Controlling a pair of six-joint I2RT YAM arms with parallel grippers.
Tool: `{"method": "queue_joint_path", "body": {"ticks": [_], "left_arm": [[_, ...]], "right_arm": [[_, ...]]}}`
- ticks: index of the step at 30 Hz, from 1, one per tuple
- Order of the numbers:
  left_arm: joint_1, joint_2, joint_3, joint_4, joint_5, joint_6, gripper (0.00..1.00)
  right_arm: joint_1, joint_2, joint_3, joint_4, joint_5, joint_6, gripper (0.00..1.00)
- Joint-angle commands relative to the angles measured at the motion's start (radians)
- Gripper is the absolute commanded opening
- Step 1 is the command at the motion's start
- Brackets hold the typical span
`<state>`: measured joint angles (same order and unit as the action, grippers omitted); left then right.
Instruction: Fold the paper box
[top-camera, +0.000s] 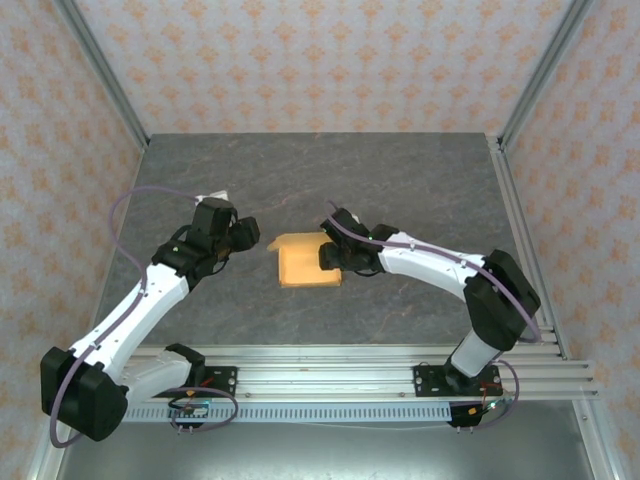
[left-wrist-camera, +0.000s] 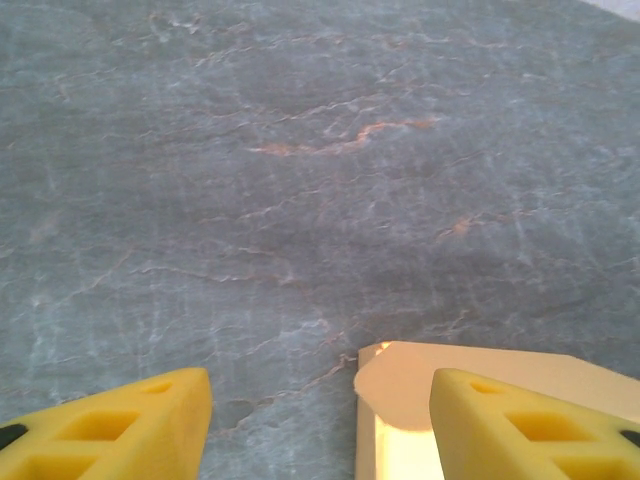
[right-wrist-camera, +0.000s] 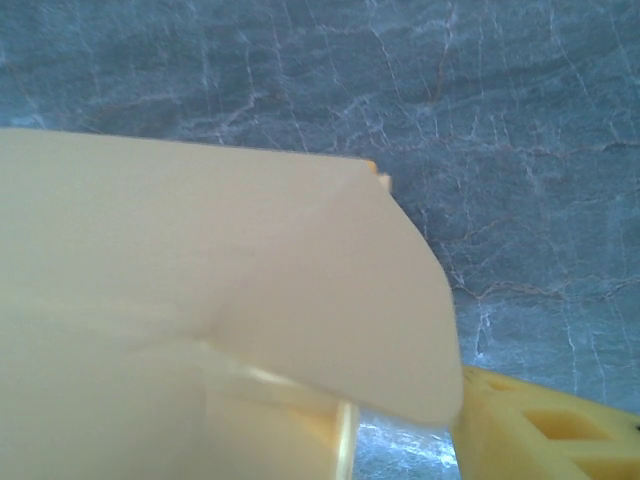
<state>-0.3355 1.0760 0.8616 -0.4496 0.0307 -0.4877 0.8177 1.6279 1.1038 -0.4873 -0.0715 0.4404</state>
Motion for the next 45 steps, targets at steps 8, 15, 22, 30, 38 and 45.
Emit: {"method": "queue_joint_path", "body": {"ticks": [8, 15, 22, 30, 38, 45], "left_arm": [[0.003, -0.047, 0.019, -0.011, 0.025, 0.039, 0.61], [0.003, -0.032, 0.013, -0.032, 0.006, 0.057, 0.58], [0.011, 0.0, -0.001, -0.06, -0.042, 0.058, 0.49], [0.044, 0.102, -0.053, 0.029, -0.022, 0.045, 0.37], [0.042, 0.197, -0.097, 0.17, 0.08, 0.017, 0.33], [0.007, 0.304, -0.07, 0.224, 0.089, 0.012, 0.31]], "right_arm": [[0.006, -0.034, -0.049, 0.033, -0.003, -0.026, 0.76], [0.003, -0.194, -0.059, -0.084, -0.022, -0.066, 0.78], [-0.005, -0.336, -0.067, -0.142, -0.021, -0.044, 0.61], [-0.238, -0.439, -0.169, -0.062, -0.035, 0.045, 0.3], [-0.257, -0.254, -0.144, 0.082, -0.093, 0.024, 0.24], [-0.238, -0.117, -0.086, 0.11, -0.142, 0.015, 0.19]]}}
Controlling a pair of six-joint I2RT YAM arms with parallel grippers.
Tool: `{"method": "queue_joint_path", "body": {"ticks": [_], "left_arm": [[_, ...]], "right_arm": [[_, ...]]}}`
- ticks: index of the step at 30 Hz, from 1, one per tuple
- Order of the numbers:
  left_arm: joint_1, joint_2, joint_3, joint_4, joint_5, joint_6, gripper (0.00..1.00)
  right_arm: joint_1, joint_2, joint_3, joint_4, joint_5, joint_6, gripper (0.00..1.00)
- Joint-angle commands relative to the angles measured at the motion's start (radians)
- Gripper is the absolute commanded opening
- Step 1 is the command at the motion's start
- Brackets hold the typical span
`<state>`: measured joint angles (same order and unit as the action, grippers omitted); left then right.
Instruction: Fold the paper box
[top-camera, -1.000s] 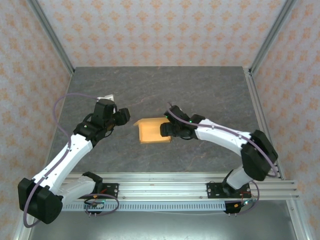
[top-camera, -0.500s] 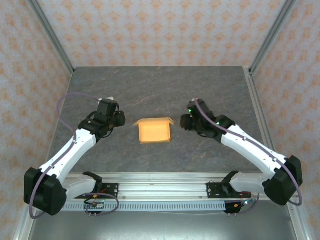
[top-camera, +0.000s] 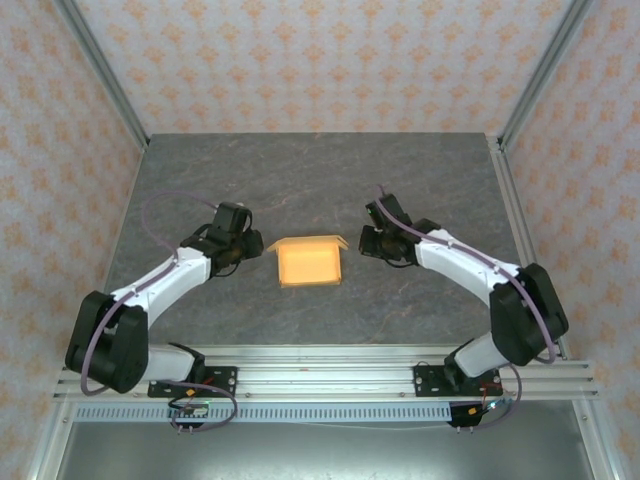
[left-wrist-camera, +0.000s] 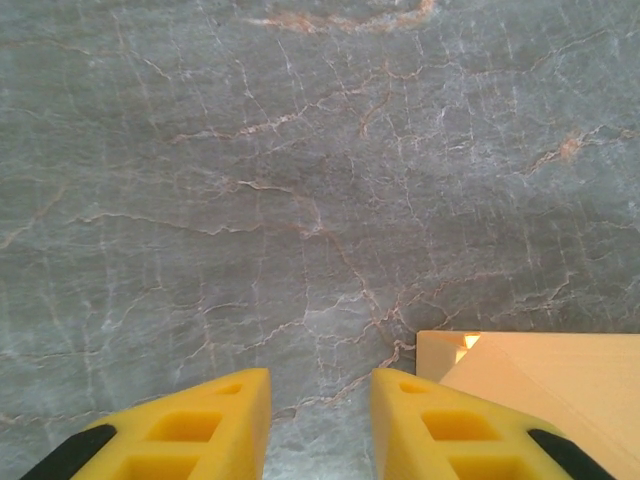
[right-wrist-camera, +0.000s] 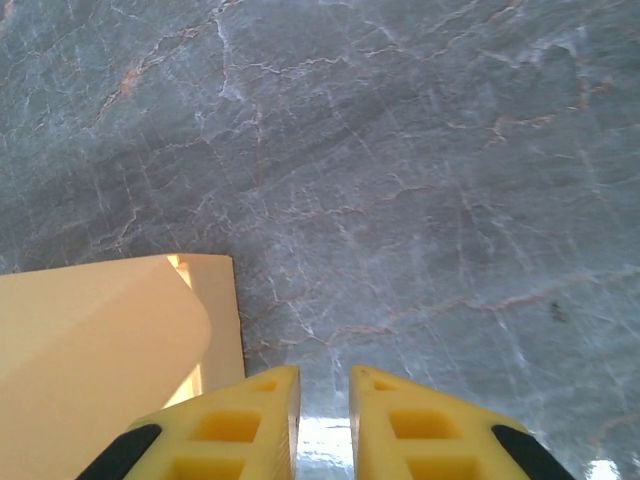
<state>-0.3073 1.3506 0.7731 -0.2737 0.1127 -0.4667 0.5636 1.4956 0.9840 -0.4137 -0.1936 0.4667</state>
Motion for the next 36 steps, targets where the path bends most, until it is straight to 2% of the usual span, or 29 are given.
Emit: {"method": "queue_joint_path", "body": {"ticks": [1, 4, 19, 22, 25, 29, 33, 34, 36], "left_arm": [[-0.031, 0.049, 0.031, 0.045, 0.003, -0.005, 0.3], [-0.06, 0.08, 0.056, 0.036, -0.014, -0.007, 0.27], [-0.11, 0.099, 0.063, 0.052, -0.032, -0.062, 0.27], [-0.108, 0.091, 0.072, 0.004, -0.09, -0.062, 0.27], [-0.1, 0.042, 0.058, -0.027, -0.13, -0.062, 0.28], [-0.094, -0.05, 0.027, -0.073, -0.178, -0.099, 0.34], [-0.096, -0.193, -0.047, -0.085, -0.183, -0.076, 0.41], [-0.097, -0.23, -0.071, -0.092, -0.185, -0.073, 0.42], [-0.101, -0.321, -0.128, -0.094, -0.182, -0.031, 0.45]], "right_arm": [[0.024, 0.022, 0.035, 0.047, -0.02, -0.01, 0.19], [0.043, 0.045, 0.042, 0.065, -0.02, -0.012, 0.19], [0.09, 0.101, 0.051, 0.139, -0.058, -0.021, 0.18], [0.091, 0.084, 0.069, 0.067, 0.007, -0.035, 0.18], [0.062, 0.035, 0.062, -0.016, 0.124, -0.049, 0.23], [-0.069, -0.043, 0.012, 0.032, 0.013, -0.071, 0.28], [-0.081, -0.128, 0.007, 0.081, -0.075, -0.24, 0.36], [-0.082, -0.154, -0.013, 0.112, -0.097, -0.293, 0.37], [-0.082, -0.218, -0.085, 0.199, -0.136, -0.394, 0.44]]}}
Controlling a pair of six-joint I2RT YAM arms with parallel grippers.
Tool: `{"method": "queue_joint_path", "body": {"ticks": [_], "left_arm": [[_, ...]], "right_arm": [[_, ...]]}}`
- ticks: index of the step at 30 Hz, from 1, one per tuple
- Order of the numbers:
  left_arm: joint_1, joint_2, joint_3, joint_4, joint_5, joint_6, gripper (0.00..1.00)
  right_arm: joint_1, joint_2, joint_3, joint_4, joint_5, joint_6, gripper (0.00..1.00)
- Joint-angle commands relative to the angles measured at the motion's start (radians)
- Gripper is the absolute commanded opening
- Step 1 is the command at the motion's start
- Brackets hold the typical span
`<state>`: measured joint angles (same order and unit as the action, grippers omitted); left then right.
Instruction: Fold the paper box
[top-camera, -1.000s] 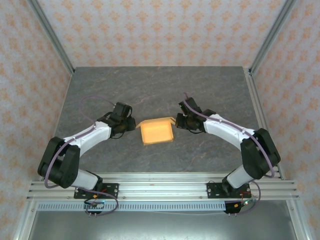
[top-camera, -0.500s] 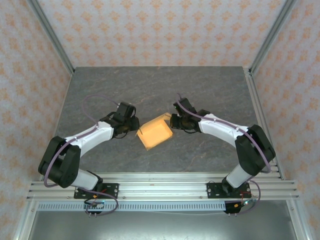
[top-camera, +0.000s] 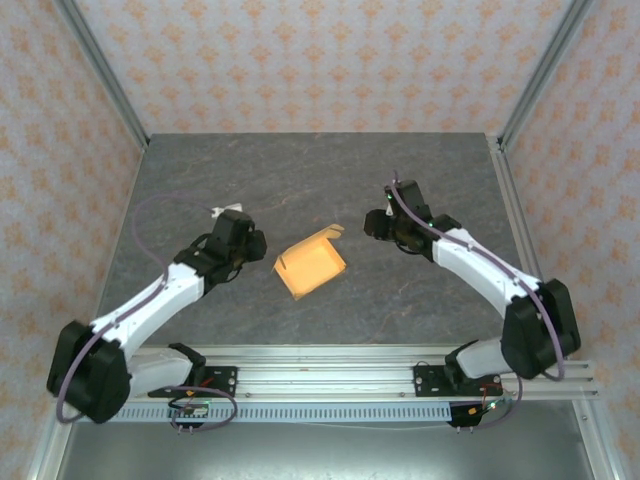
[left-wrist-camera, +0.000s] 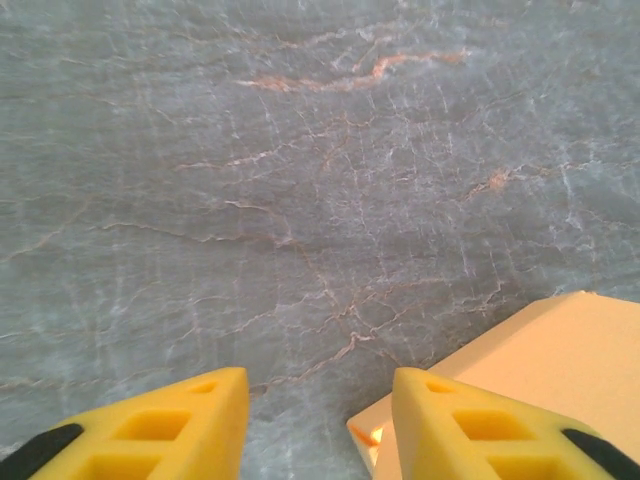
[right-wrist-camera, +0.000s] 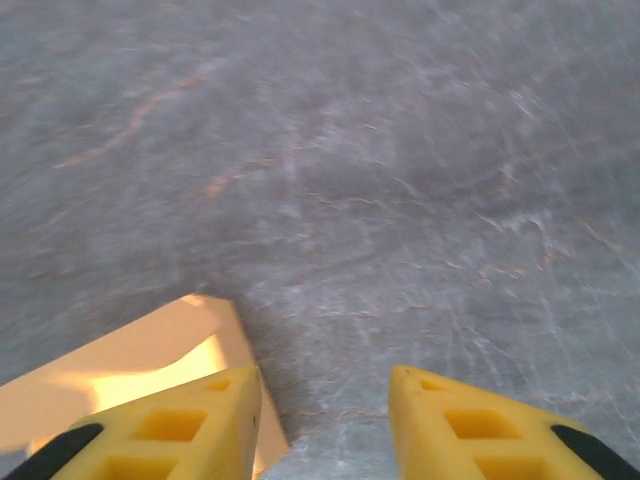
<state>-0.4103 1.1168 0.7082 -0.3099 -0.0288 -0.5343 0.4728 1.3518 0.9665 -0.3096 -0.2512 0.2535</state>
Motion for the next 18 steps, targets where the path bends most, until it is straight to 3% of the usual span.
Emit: {"method": "queue_joint_path", "body": {"ticks": [1, 4, 8, 14, 18], "left_arm": [[-0.002, -0.122, -0.092, -0.051, -0.031, 0.04, 0.47], [-0.035, -0.231, -0.192, -0.002, 0.003, 0.016, 0.61], [-0.116, -0.338, -0.304, 0.078, -0.015, -0.036, 0.71], [-0.203, -0.388, -0.395, 0.248, -0.074, -0.013, 0.75], [-0.219, -0.38, -0.397, 0.297, -0.076, 0.055, 0.76]], "right_arm": [[0.01, -0.094, -0.089, 0.112, -0.089, -0.208, 0.46], [0.017, -0.116, -0.117, 0.136, -0.138, -0.28, 0.54], [0.062, -0.092, -0.159, 0.227, -0.133, -0.358, 0.57], [0.083, -0.01, -0.175, 0.38, -0.181, -0.431, 0.69], [0.083, 0.094, -0.093, 0.355, -0.235, -0.484, 0.72]]}}
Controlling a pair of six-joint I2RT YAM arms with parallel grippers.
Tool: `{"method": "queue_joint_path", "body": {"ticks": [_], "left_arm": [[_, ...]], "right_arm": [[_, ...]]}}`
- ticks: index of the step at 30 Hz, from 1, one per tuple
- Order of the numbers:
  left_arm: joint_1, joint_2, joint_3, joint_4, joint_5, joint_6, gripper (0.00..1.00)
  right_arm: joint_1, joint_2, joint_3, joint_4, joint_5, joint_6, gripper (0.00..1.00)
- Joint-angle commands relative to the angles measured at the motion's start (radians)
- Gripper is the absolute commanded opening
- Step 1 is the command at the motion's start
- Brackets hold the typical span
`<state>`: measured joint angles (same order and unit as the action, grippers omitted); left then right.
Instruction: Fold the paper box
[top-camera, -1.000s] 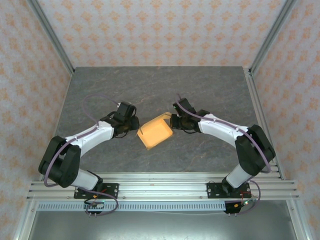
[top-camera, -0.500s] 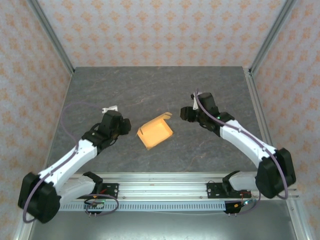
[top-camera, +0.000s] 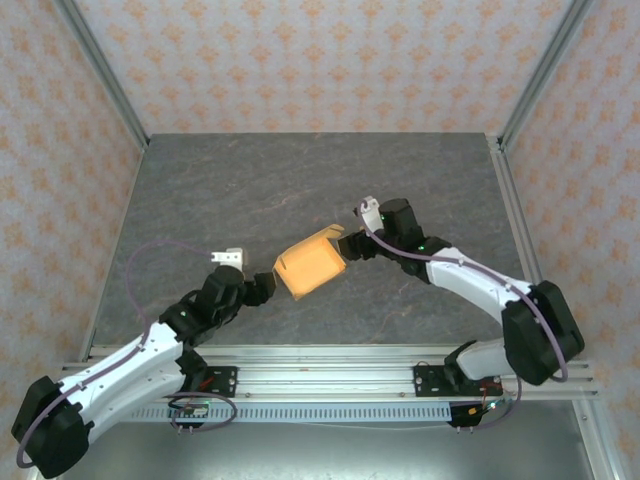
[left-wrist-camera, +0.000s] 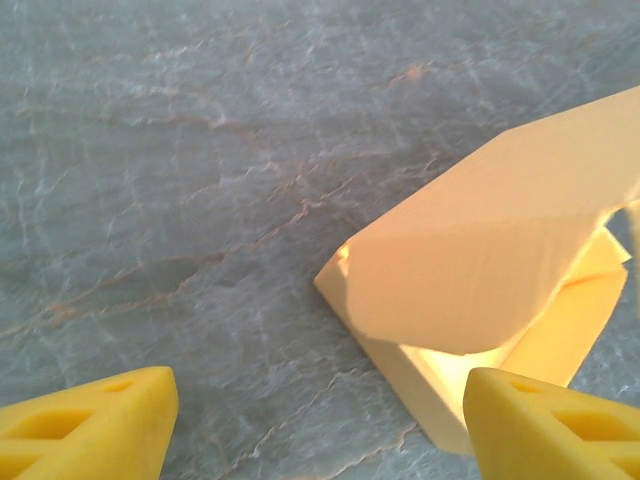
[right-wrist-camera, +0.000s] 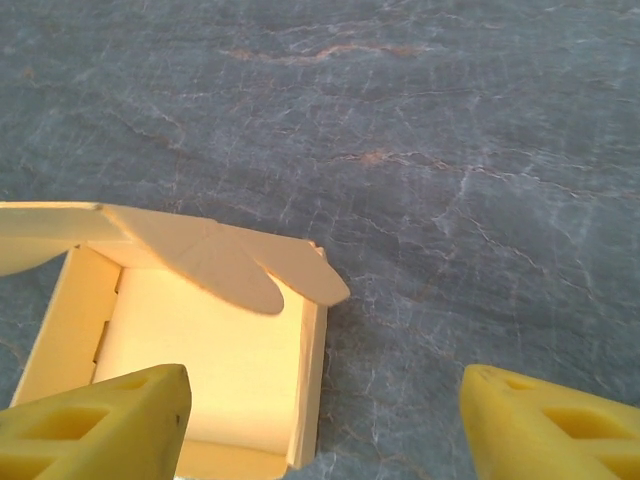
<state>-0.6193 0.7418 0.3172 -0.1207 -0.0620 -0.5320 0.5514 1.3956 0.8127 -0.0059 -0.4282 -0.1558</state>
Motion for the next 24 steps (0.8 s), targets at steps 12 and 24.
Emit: {"method": "queue_joint_path", "body": {"ticks": [12, 24], "left_arm": [[-0.023, 0.096, -0.003, 0.144, -0.048, 0.088, 0.76], [-0.032, 0.197, 0.035, 0.181, -0.05, 0.089, 0.76]], "right_arm": [[0.017, 0.21, 0.174, 0.041, -0.13, -0.128, 0.67], [0.038, 0.228, 0.126, 0.108, -0.081, -0.071, 0.42]]}}
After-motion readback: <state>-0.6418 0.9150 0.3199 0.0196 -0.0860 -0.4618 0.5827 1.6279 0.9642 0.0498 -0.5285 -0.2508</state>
